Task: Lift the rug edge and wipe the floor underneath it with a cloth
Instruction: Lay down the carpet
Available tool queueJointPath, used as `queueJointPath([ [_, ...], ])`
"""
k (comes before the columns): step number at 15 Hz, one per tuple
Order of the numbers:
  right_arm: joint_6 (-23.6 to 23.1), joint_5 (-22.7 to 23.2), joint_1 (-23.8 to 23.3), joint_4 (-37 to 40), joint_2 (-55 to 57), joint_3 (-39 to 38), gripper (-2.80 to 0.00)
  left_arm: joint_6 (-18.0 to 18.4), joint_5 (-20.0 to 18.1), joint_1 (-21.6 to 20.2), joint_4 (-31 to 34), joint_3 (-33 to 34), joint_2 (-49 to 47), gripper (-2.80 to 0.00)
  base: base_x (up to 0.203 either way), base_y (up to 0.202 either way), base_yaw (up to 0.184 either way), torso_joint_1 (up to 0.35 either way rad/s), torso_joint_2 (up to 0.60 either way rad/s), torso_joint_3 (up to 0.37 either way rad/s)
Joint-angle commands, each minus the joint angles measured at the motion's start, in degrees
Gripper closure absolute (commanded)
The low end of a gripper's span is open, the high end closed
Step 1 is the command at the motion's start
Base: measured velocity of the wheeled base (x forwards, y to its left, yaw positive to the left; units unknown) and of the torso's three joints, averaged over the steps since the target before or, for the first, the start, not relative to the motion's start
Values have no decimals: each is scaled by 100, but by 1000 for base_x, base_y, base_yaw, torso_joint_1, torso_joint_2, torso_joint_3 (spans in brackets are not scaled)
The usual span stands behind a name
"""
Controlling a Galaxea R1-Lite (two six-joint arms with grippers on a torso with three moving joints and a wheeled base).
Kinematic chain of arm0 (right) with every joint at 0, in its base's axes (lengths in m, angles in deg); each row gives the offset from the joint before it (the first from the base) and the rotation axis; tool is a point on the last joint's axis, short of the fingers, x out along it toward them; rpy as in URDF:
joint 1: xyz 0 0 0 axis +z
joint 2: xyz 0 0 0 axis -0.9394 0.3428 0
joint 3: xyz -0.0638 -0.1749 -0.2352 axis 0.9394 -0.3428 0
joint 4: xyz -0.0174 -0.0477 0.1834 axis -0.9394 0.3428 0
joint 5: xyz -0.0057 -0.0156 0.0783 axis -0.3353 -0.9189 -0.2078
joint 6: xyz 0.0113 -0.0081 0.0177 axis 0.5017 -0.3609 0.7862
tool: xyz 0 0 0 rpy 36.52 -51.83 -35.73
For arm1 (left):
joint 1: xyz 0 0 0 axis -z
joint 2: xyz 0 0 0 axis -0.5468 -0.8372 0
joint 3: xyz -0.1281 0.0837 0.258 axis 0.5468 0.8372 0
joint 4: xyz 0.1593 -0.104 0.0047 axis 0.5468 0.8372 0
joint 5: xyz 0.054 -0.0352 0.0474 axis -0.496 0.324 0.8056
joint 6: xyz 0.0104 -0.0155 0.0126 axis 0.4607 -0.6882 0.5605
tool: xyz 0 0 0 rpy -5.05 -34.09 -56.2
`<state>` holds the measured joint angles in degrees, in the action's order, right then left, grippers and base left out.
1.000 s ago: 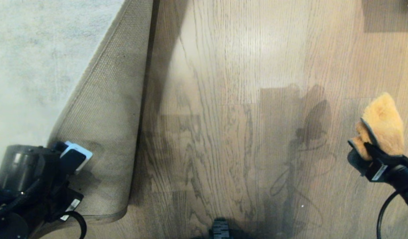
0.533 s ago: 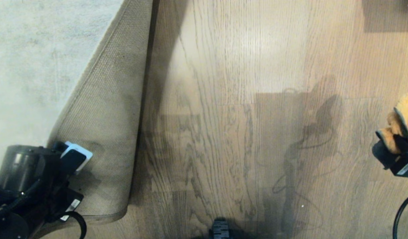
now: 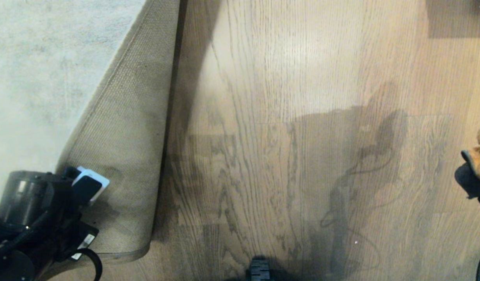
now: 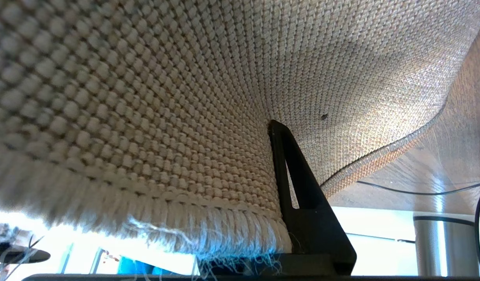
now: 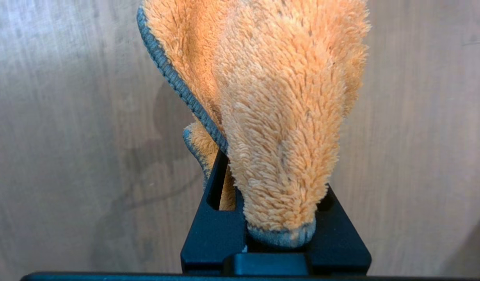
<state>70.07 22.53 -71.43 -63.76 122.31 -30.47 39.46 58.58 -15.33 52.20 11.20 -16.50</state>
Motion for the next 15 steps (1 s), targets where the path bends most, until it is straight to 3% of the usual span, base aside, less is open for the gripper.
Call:
queueJointPath([
  [1, 9, 99, -54, 66, -301, 0, 0, 10, 16, 11, -7, -2, -11, 0, 0, 0, 0, 0, 0, 0],
  [8, -14, 1170, -46, 2466, -2019, 3, 0, 1, 52, 2, -7, -2, -2, 0, 0, 0, 0, 0, 0, 0],
  [12, -22, 1254, -39, 3503, -2670, 0, 0, -60, 69, 2, -7, 1, 6, 0, 0, 0, 0, 0, 0, 0],
  [15, -128, 1347, -30, 4698, -3666, 0, 0, -69, 60, 2, -7, 7, 6, 0, 0, 0, 0, 0, 0, 0],
])
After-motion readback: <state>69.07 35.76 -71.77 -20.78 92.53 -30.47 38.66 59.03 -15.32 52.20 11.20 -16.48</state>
